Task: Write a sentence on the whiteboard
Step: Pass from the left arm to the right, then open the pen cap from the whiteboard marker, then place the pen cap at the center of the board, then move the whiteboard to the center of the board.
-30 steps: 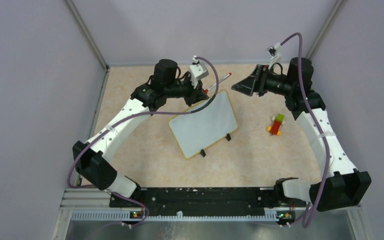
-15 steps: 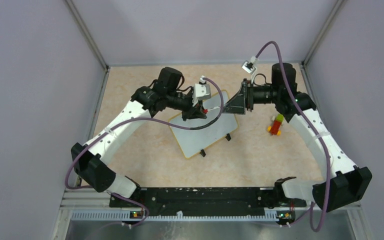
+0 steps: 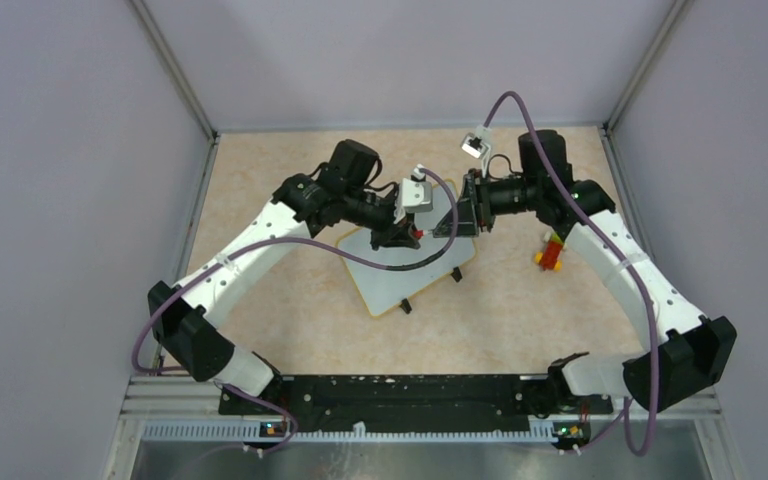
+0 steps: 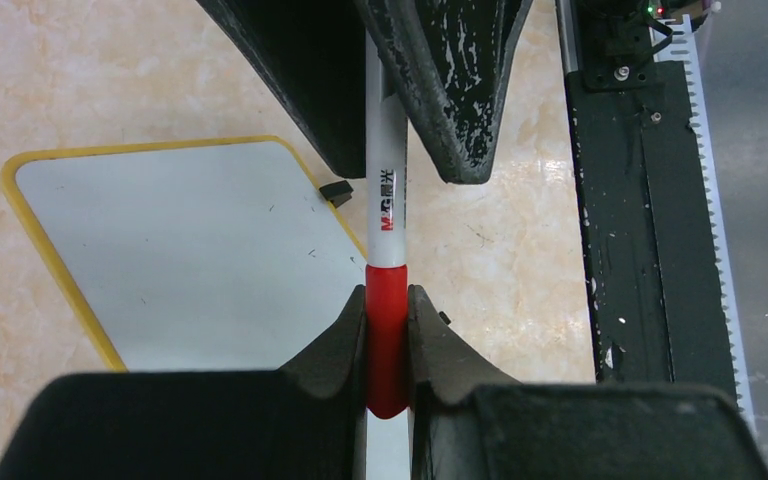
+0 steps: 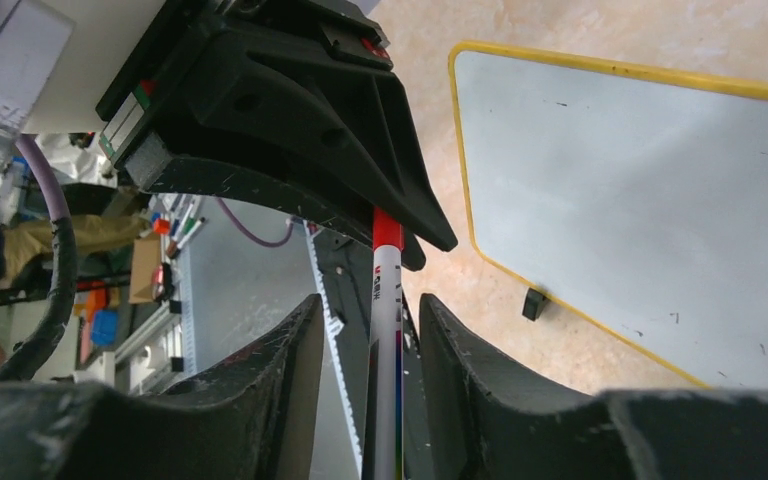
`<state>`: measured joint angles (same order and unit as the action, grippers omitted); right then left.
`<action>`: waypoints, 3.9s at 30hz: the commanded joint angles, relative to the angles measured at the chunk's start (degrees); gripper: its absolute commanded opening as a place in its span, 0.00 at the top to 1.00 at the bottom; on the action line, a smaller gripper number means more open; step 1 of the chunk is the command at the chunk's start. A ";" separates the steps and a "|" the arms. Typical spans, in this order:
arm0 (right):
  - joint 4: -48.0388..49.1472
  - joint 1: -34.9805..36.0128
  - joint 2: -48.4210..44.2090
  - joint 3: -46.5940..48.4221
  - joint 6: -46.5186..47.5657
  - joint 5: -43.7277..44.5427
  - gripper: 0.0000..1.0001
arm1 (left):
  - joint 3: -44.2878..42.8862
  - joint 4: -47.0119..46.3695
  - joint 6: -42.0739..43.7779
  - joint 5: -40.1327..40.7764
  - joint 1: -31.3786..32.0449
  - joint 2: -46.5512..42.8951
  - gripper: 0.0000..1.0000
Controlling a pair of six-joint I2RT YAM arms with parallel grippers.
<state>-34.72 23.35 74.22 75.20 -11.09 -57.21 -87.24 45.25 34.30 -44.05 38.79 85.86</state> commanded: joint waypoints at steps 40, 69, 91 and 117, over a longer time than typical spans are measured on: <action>-5.25 -0.54 -1.85 4.02 7.21 0.08 1.00 | 3.51 -6.23 -7.15 2.47 0.33 -5.89 0.97; -13.55 -14.52 -1.24 3.45 19.56 -3.25 1.00 | 21.25 -7.00 -7.62 13.34 -38.32 -6.19 0.97; -15.29 -14.56 -1.17 1.00 21.73 -2.36 1.00 | 25.01 -4.19 -3.47 16.52 -40.81 13.48 0.68; -18.82 -14.59 -1.76 3.64 24.66 -1.70 1.00 | -3.63 -8.17 -15.44 -15.86 -30.35 32.66 0.34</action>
<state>-51.11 8.82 73.97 76.40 9.82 -59.18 -88.90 40.16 23.03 -54.43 3.79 113.60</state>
